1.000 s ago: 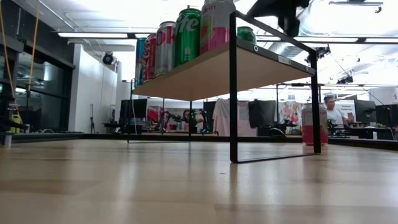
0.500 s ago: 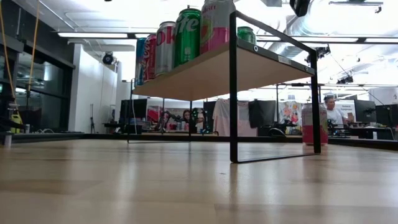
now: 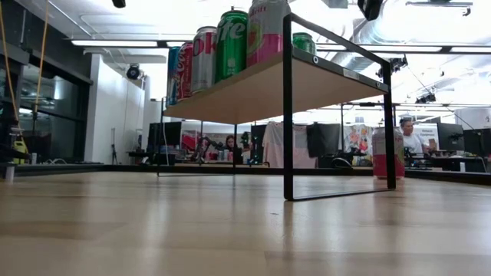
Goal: Place canned beverage on shelf
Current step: Put the pink soda can on the shelf aligned with the other pink soda can
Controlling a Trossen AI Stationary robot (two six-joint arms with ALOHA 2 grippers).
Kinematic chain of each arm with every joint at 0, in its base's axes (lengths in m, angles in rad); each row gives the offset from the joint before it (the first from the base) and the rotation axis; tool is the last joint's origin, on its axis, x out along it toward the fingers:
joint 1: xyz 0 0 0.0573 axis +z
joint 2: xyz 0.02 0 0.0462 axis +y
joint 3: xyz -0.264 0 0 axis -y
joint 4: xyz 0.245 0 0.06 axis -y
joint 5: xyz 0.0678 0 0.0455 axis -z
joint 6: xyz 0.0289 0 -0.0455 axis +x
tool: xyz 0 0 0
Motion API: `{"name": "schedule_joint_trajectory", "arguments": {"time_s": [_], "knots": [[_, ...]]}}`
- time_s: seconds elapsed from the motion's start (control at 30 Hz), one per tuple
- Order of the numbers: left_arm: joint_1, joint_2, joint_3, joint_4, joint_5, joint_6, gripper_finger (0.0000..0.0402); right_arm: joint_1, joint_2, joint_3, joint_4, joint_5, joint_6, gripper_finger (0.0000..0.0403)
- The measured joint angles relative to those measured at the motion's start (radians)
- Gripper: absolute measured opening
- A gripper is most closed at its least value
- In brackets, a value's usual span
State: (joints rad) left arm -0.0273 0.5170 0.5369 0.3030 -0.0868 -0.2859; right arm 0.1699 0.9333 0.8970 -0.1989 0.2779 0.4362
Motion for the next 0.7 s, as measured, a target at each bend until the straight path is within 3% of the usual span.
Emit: {"name": "schedule_joint_trajectory", "arguments": {"time_s": [0.33, 0.5, 0.6, 0.7], "knots": [[0.0, 0.002, 0.0, -0.003, -0.001, -0.001, 0.0, 0.0, 0.0, 0.0, 0.004, 0.002, 0.0, 0.0], [0.0, 0.002, 0.0, -0.005, -0.003, -0.001, 0.0, -0.056, -0.002, 0.005, 0.125, 0.096, -0.035, 0.0008], [0.0, 0.002, 0.0, -0.012, -0.007, -0.002, 0.0, -0.129, -0.003, 0.067, 0.065, 0.108, -0.076, 0.0042], [0.0, 0.002, 0.0, -0.013, -0.007, -0.011, 0.0, -0.216, 0.009, 0.145, -0.106, 0.138, -0.103, 0.0105]]}}
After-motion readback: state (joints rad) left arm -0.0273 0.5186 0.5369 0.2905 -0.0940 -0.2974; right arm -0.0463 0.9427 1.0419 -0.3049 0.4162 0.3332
